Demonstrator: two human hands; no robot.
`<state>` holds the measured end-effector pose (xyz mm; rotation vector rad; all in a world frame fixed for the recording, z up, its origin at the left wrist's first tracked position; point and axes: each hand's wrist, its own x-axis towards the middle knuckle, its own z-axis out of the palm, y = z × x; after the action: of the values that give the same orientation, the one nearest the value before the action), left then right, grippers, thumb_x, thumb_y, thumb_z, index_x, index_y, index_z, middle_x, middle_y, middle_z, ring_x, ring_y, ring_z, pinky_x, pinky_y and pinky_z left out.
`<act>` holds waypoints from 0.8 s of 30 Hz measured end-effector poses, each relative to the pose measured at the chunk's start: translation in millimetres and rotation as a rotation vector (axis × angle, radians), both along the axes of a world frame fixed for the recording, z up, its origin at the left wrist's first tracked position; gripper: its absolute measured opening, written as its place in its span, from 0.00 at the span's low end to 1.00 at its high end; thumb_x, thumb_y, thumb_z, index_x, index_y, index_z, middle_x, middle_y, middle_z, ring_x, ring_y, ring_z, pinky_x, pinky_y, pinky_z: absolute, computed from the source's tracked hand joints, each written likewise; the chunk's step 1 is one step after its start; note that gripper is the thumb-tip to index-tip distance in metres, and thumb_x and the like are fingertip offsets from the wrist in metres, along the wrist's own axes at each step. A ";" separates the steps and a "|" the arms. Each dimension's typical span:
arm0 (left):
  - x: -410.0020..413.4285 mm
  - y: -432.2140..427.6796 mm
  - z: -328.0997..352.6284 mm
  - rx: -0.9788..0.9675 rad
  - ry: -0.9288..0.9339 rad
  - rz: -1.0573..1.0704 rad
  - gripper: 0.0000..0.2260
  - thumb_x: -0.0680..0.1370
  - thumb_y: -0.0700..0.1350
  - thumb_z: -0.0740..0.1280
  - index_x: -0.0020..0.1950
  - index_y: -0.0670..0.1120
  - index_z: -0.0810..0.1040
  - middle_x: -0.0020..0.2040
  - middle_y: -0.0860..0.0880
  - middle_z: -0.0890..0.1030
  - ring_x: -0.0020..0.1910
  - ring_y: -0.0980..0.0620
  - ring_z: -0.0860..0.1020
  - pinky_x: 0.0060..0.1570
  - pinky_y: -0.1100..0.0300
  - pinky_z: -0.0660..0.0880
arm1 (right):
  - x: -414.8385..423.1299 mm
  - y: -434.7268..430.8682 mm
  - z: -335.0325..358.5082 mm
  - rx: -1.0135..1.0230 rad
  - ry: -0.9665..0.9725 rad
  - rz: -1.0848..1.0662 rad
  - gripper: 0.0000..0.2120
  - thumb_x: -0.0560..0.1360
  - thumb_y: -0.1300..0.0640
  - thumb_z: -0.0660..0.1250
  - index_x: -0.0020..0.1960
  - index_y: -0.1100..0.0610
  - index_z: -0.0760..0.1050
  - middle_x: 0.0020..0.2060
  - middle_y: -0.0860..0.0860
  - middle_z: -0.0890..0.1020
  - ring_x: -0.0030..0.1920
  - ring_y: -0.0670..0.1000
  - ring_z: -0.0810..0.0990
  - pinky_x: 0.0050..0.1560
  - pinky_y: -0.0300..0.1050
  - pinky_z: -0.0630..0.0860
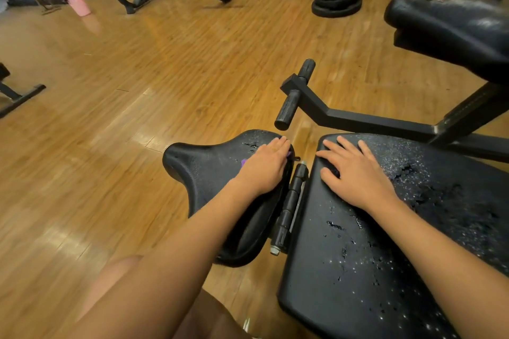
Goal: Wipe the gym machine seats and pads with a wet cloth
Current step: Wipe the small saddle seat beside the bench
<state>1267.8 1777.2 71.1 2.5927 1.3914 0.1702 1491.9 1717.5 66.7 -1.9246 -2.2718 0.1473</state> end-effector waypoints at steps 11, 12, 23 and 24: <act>-7.9 -47.7 -7.6 0.010 -0.116 0.083 0.23 0.81 0.43 0.59 0.76 0.39 0.64 0.76 0.40 0.65 0.75 0.41 0.62 0.71 0.49 0.62 | 0.2 -2.3 2.0 -0.004 -0.001 -0.012 0.24 0.80 0.43 0.53 0.75 0.43 0.65 0.77 0.44 0.60 0.79 0.48 0.51 0.78 0.56 0.44; -18.6 -70.3 -6.2 0.023 -0.119 0.077 0.24 0.81 0.44 0.59 0.76 0.39 0.63 0.76 0.40 0.64 0.75 0.41 0.62 0.72 0.49 0.62 | 0.3 -2.3 2.2 -0.003 0.002 -0.008 0.24 0.80 0.43 0.53 0.75 0.44 0.65 0.78 0.44 0.60 0.79 0.48 0.51 0.78 0.56 0.44; 24.7 22.6 -10.6 0.092 0.005 0.087 0.11 0.82 0.42 0.57 0.60 0.40 0.73 0.60 0.42 0.76 0.61 0.41 0.73 0.55 0.50 0.70 | 4.7 1.2 -1.1 0.021 0.004 -0.001 0.23 0.80 0.43 0.54 0.73 0.43 0.66 0.77 0.44 0.62 0.78 0.48 0.53 0.78 0.57 0.46; 32.6 37.5 -10.6 0.067 0.024 0.106 0.10 0.81 0.42 0.57 0.58 0.41 0.74 0.58 0.43 0.76 0.59 0.42 0.74 0.54 0.50 0.69 | 4.2 0.6 -2.5 0.016 0.001 0.001 0.23 0.79 0.43 0.54 0.73 0.43 0.66 0.77 0.43 0.62 0.78 0.48 0.53 0.78 0.57 0.46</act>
<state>1300.4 1814.7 60.6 2.5833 1.5585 0.2054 1496.1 1718.1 64.2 -1.9146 -2.2666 0.1302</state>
